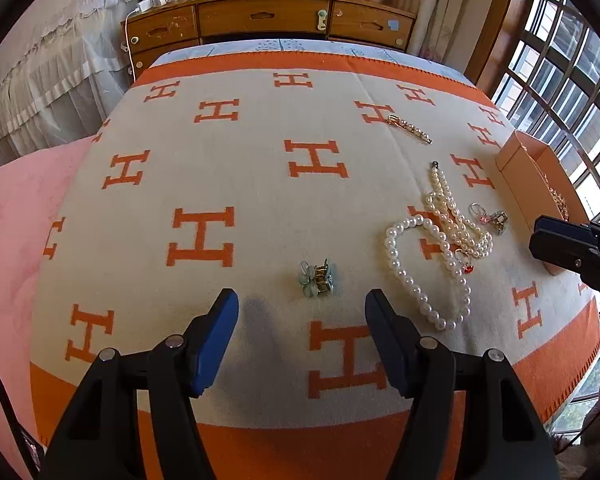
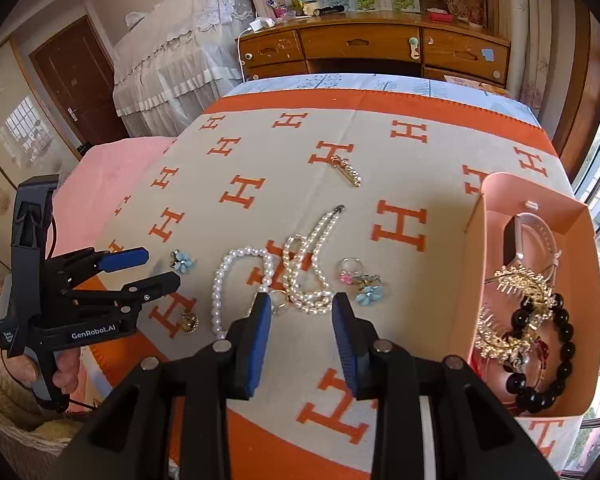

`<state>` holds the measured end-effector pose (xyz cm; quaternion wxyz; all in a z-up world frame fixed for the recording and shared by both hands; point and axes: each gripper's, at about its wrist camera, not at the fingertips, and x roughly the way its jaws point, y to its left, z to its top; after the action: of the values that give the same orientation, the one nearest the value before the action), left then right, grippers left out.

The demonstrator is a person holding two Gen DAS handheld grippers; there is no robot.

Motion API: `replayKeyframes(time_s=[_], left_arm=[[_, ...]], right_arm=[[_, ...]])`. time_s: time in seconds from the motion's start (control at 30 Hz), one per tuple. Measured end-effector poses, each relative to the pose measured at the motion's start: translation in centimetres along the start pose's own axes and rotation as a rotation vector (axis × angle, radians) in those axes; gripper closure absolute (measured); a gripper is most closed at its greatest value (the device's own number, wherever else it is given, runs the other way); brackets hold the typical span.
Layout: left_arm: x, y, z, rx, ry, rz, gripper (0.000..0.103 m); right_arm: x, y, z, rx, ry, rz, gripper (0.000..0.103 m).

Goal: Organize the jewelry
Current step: 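Grasp the small blue flower clip with the left tool, then carry the blue flower clip into the pink box and open the left tool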

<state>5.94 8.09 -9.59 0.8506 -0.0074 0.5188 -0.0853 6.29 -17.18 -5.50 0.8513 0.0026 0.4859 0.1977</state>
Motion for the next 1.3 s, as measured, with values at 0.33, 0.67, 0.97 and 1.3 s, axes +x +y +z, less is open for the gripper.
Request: replayKeyframes(time_s=[0.33,0.67,0.97,1.3], left_arm=[[1.2,0.1,0.8,-0.017,0.013,-0.026,0.052],[1.3,0.0,1.0,-0.007,0.01,-0.032,0.059],[1.3,0.1,1.0,-0.003,0.008,-0.019,0.088],[-1.1,-2.8,1.8,0.044,-0.026,-0.014,0.089]], right_arm=[[1.9,0.3,0.9,0.025,0.008,-0.174,0.071],[4.8,-0.8,1.6,0.026,0.104,-0.269,0.071],[4.9,-1.0,1.0,0.036,0.095,-0.26,0.08],[-2.0,-3.9,0.5,0.164,-0.097,-0.111,0.08]])
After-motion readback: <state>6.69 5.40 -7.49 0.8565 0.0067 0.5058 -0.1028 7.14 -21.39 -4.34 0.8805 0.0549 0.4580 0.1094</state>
